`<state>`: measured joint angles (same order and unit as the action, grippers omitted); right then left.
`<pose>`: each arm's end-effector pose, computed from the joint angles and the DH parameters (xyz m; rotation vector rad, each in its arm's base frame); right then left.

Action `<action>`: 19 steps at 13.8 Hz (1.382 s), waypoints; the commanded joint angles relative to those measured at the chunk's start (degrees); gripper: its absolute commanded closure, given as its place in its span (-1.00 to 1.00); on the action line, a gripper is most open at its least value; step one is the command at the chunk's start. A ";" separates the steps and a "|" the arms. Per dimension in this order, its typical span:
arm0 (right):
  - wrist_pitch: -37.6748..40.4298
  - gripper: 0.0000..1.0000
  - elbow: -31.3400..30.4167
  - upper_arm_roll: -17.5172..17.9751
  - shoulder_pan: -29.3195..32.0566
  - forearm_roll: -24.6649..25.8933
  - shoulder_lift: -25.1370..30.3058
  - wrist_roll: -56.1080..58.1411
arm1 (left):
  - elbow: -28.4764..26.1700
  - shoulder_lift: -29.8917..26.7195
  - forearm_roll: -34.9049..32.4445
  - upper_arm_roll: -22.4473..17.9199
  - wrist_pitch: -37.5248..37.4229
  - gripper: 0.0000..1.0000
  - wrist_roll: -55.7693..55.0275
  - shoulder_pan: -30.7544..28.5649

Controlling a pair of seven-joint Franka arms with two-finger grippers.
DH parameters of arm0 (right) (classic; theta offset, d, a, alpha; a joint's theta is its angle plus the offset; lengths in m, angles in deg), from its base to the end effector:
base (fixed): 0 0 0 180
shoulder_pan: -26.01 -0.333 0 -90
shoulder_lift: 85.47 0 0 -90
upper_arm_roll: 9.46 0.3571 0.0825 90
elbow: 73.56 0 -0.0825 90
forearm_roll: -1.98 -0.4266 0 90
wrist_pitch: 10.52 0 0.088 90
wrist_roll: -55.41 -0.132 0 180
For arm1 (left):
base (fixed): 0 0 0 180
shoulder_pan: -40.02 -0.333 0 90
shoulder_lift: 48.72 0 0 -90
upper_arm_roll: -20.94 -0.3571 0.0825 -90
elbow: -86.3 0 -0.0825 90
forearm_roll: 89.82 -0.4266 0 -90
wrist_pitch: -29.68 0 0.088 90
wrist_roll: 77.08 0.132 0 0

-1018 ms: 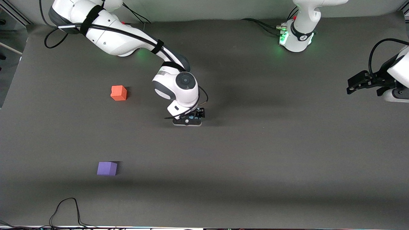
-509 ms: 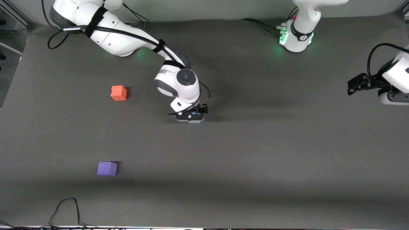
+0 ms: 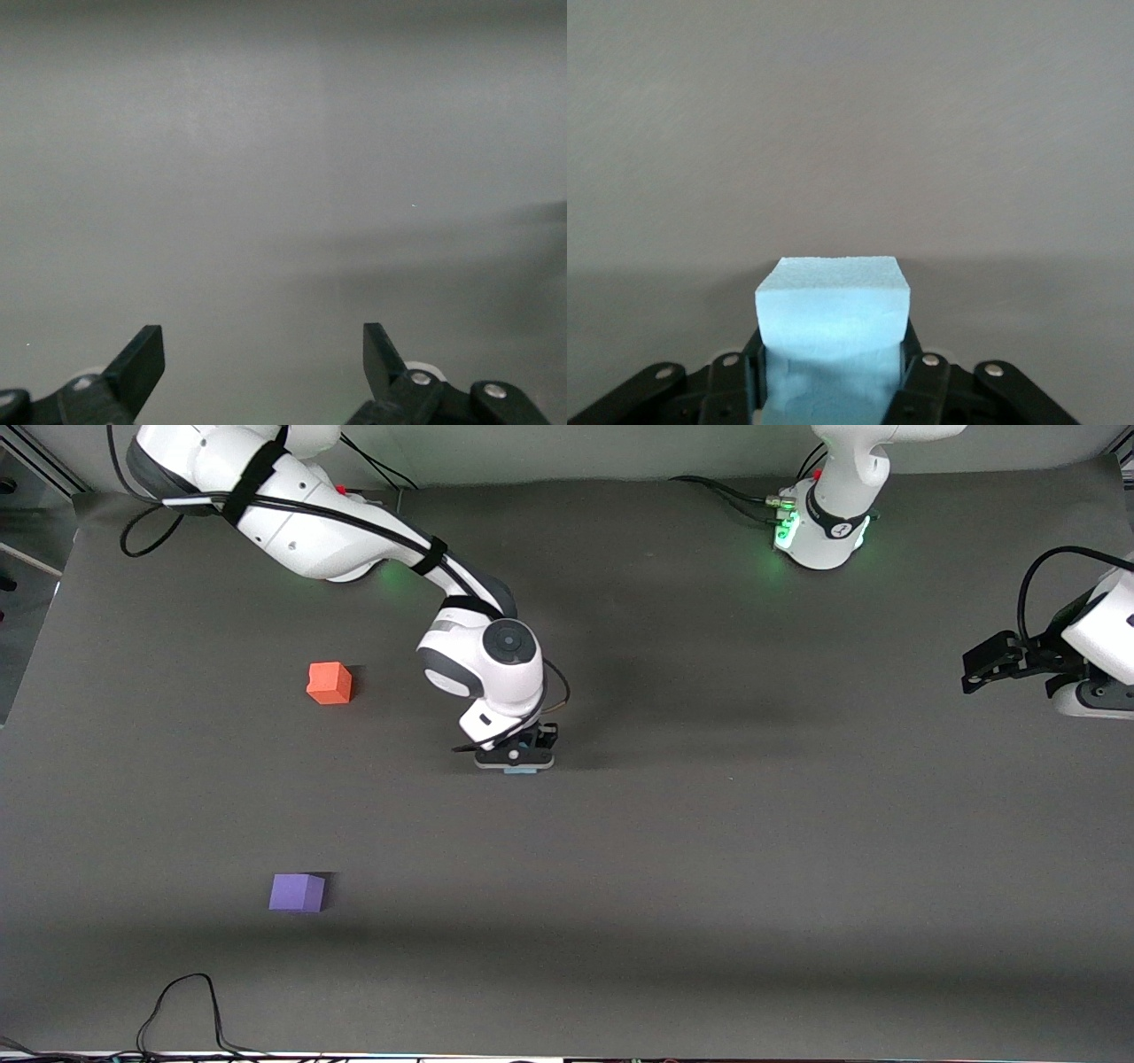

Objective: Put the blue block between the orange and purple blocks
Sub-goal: 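Carry the blue cube with the right gripper toward the orange cube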

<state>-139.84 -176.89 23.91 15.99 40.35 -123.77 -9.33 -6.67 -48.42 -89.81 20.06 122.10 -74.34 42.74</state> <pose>0.5409 0.4375 0.1946 3.0130 -0.0143 0.1321 0.6007 -0.0193 0.6144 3.1388 -0.1255 -0.0233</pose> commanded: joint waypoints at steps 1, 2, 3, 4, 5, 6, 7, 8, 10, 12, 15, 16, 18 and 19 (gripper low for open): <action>2.93 0.49 -1.25 -0.14 2.72 -10.89 8.56 10.12 | -0.81 -0.83 0.95 -0.79 0.84 -1.00 0.77 0.36; 3.63 0.49 -1.43 -1.28 3.51 -15.39 11.64 13.46 | -0.81 -0.74 0.95 -0.88 0.84 -1.00 0.77 0.36; 4.94 0.48 -1.52 -3.12 3.69 -18.48 14.54 16.72 | -0.81 -0.65 0.95 -0.88 0.75 -1.00 0.77 0.45; 6.00 0.48 -2.13 -5.66 3.69 -21.38 17.44 20.14 | -0.81 -0.65 0.95 -0.88 0.66 -1.00 0.77 0.45; 6.36 0.49 -2.83 -8.56 3.69 -24.97 20.26 24.79 | -0.81 -0.65 0.95 -0.88 0.57 -1.00 0.69 0.45; 6.27 0.49 -4.05 -12.24 3.61 -29.88 23.42 30.49 | -0.72 -0.65 0.95 -0.80 0.48 -1.00 0.69 0.45; 6.27 0.49 -5.55 -15.67 3.43 -34.63 26.23 36.46 | -0.63 -0.65 0.95 -0.79 0.57 -1.00 0.77 0.45; 6.36 0.49 -6.61 -19.01 3.34 -38.16 28.52 41.83 | -0.55 -0.48 0.95 -0.79 0.57 -1.00 0.77 0.45; 7.06 0.49 -9.41 -24.90 3.34 -39.95 32.13 50.11 | -0.55 -0.39 0.95 -0.79 0.66 -1.00 0.77 0.45; 6.98 0.50 -12.40 -31.14 3.25 -40.04 34.34 59.33 | -0.46 -0.21 0.95 -0.80 0.83 -1.00 0.77 0.45; 4.62 0.50 -15.13 -36.53 3.25 -42.23 33.30 65.61 | -0.37 0.23 0.95 -0.88 1.10 -1.00 0.77 0.36; 1.30 0.50 -17.49 -36.97 3.25 -42.32 32.34 65.62 | -0.37 0.23 0.95 -0.80 1.10 -1.00 0.77 0.45; -10.53 0.50 -24.34 -36.97 3.17 -42.33 30.32 65.53 | -0.37 0.32 0.95 -0.79 1.62 -1.00 0.77 0.45; -13.56 0.50 -25.07 -36.97 3.17 -42.33 28.22 65.53 | -0.37 0.32 0.95 -0.79 1.63 -1.00 0.77 0.45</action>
<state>-146.13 -198.05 -12.88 19.84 -0.50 -93.12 55.04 -6.87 -47.97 -89.50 19.71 122.83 -74.34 42.74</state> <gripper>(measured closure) 0.471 0.000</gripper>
